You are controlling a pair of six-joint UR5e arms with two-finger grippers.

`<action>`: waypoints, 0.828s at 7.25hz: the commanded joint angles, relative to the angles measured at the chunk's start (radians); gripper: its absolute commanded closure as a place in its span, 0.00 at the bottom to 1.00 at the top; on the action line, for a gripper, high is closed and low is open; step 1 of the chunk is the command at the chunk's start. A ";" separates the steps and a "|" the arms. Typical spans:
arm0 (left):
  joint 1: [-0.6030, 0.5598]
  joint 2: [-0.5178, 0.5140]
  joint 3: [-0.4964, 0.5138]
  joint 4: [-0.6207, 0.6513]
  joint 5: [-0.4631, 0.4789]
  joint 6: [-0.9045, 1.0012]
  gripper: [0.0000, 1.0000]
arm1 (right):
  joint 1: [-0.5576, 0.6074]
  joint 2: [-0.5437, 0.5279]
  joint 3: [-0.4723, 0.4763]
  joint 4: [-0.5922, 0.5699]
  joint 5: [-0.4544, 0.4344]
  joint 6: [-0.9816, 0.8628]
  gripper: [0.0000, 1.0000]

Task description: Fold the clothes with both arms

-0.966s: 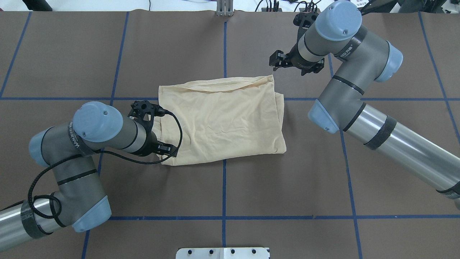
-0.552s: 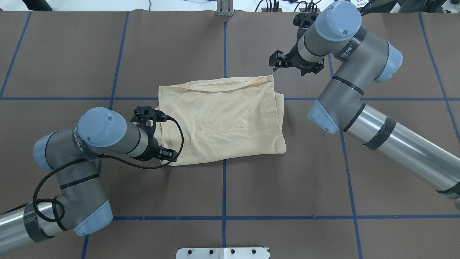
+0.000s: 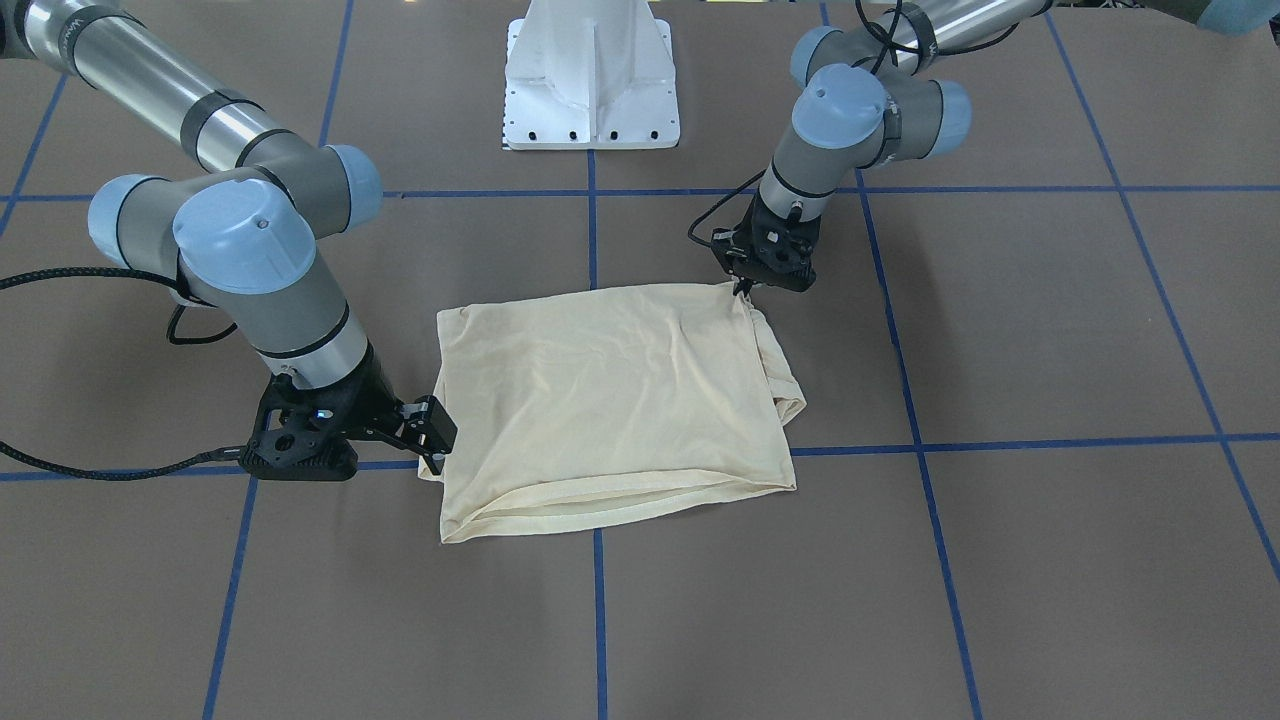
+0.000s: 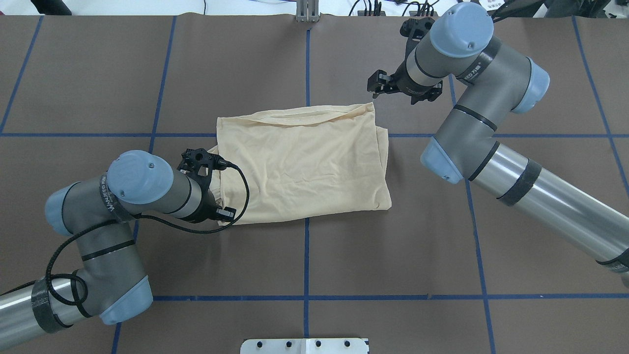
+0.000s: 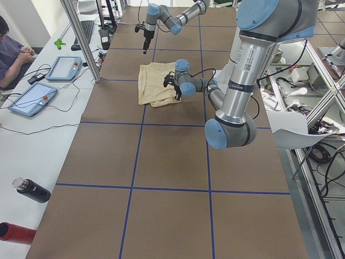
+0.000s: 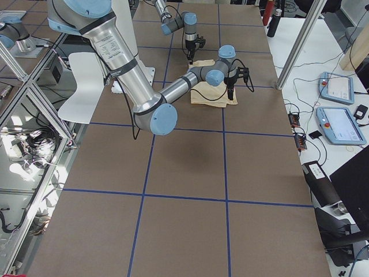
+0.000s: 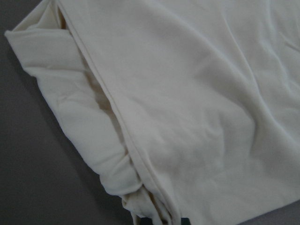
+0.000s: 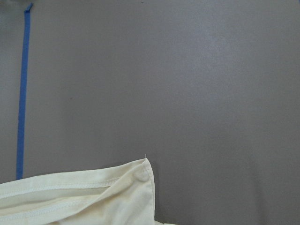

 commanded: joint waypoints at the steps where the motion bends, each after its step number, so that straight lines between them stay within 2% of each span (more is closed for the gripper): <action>1: -0.013 0.027 -0.013 0.002 0.009 0.049 1.00 | 0.000 0.000 0.000 0.000 0.000 0.000 0.00; 3: -0.091 0.043 0.006 0.012 0.012 0.153 1.00 | -0.002 0.000 0.000 0.000 -0.002 0.000 0.00; 4: -0.140 0.029 0.058 0.010 0.051 0.219 1.00 | -0.003 0.002 0.000 0.000 -0.002 0.002 0.00; 5: -0.212 -0.030 0.138 0.012 0.091 0.314 1.00 | -0.007 0.003 -0.001 0.000 -0.002 0.002 0.00; 6: -0.279 -0.134 0.274 0.010 0.091 0.368 1.00 | -0.008 0.010 0.000 0.000 -0.002 0.011 0.00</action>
